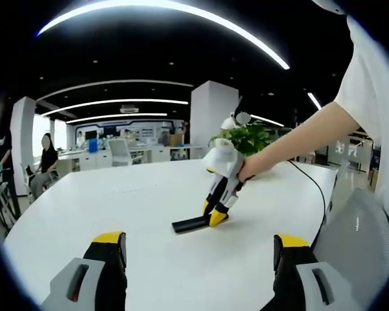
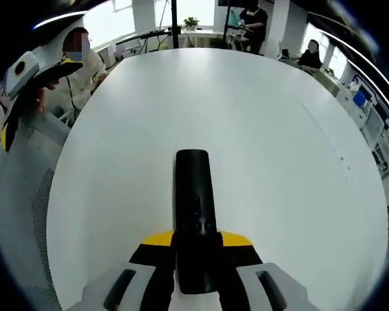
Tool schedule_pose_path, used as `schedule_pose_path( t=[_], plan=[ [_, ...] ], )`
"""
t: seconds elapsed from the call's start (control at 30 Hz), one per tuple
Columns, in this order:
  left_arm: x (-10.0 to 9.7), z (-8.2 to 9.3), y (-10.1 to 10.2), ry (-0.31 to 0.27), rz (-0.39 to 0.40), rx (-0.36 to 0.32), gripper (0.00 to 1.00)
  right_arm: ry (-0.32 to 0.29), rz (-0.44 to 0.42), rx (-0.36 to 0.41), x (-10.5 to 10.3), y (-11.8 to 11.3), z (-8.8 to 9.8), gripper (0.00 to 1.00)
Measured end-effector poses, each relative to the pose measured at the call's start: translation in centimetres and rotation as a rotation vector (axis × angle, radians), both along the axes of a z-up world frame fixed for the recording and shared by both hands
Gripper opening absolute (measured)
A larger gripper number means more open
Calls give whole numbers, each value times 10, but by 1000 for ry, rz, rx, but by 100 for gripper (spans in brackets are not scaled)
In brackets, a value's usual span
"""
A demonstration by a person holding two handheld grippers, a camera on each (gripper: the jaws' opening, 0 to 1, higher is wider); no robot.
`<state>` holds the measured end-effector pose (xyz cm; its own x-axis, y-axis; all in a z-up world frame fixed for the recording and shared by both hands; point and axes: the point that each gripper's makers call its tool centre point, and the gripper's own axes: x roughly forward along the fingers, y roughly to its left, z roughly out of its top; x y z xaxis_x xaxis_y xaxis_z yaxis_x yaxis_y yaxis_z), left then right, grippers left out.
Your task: Press the specified remote control buttons in sequence, fully releasing each button before pressing the next.
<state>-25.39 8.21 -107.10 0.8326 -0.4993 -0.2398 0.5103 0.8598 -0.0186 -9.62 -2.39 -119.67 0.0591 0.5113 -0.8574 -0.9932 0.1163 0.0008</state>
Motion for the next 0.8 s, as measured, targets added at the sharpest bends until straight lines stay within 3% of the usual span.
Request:
schedule_pose_path(
  t=[0.2,0.33,0.47,0.57,0.7,0.8],
  plan=[
    [-1,-2,0,16,-3,-2,97,12,-69,98,0,2,1,23],
    [-1,-4,-1,23,-4,5,96,24,-85,125,0,2,2,24],
    [-1,-4,-1,24,-4,7,96,83,-143,178,0,5,5,27],
    [-2,-5,-1,28,-4,11,96,151,-238,268,0,13,10,30],
    [-2,-6,0,31,-4,14,95,185,-328,340,6,12,12,29],
    [-2,-7,0,35,-6,19,95,270,-433,436,5,15,19,33]
  ],
)
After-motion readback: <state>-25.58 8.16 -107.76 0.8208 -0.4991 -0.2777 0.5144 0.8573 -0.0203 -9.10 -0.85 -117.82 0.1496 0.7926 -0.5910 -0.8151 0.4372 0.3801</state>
